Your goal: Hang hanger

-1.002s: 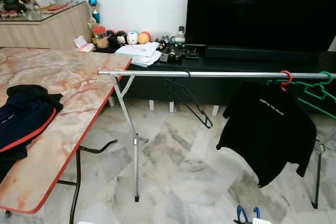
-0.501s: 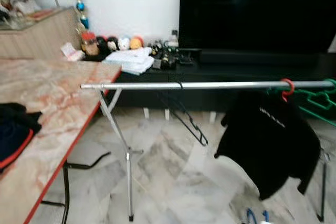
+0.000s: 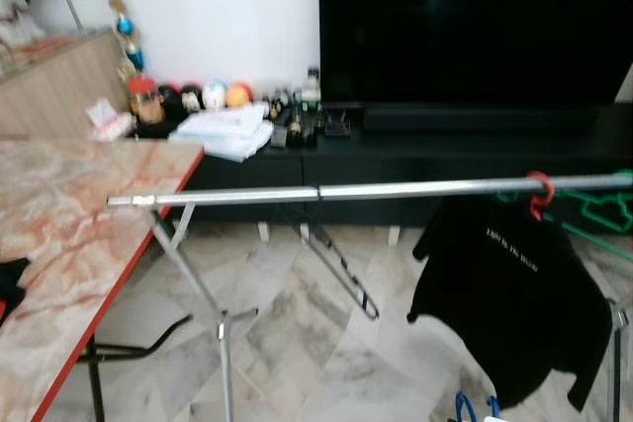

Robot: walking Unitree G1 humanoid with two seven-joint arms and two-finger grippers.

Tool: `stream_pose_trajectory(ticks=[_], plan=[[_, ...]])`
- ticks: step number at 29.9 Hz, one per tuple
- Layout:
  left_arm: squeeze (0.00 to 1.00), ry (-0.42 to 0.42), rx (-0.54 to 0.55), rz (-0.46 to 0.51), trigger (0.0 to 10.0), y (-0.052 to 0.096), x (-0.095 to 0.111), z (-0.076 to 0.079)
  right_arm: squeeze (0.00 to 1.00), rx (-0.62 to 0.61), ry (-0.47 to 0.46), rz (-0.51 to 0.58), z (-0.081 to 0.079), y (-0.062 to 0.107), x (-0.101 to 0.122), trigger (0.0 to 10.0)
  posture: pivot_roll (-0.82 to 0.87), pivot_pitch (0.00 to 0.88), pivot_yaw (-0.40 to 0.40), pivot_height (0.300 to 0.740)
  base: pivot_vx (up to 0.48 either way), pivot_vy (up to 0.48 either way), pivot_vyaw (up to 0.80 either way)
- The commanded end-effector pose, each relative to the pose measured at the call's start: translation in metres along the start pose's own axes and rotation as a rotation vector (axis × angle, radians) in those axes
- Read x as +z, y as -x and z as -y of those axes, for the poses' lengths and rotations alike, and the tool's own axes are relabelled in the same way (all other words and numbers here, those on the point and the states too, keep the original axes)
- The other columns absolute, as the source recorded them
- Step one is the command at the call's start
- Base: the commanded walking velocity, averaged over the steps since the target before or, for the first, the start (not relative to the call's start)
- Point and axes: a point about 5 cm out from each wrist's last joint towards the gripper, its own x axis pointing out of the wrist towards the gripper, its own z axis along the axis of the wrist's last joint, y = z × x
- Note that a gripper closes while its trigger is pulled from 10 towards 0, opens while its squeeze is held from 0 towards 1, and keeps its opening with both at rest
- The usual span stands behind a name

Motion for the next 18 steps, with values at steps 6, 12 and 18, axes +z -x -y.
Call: stream_pose_trajectory(ticks=[6,12,18], plan=[[0.00,0.012,0.037,-0.042,10.0,0.005,-0.011,-0.017,0.00,0.024,-0.023,0.016,-0.011,0.000,0.004,10.0,0.06,0.000,0.037,0.740,0.351,0.000,0.00],[0.00,-0.007,0.039,-0.066,10.0,0.006,-0.015,-0.019,0.00,0.022,-0.016,0.030,-0.012,-0.001,0.006,10.0,0.06,0.000,0.038,0.740,0.196,0.000,0.00],[0.00,0.003,0.051,-0.062,10.0,0.005,-0.015,-0.018,0.00,0.015,-0.017,0.097,-0.012,0.000,0.014,10.0,0.06,0.000,0.043,0.740,0.000,0.000,0.00]])
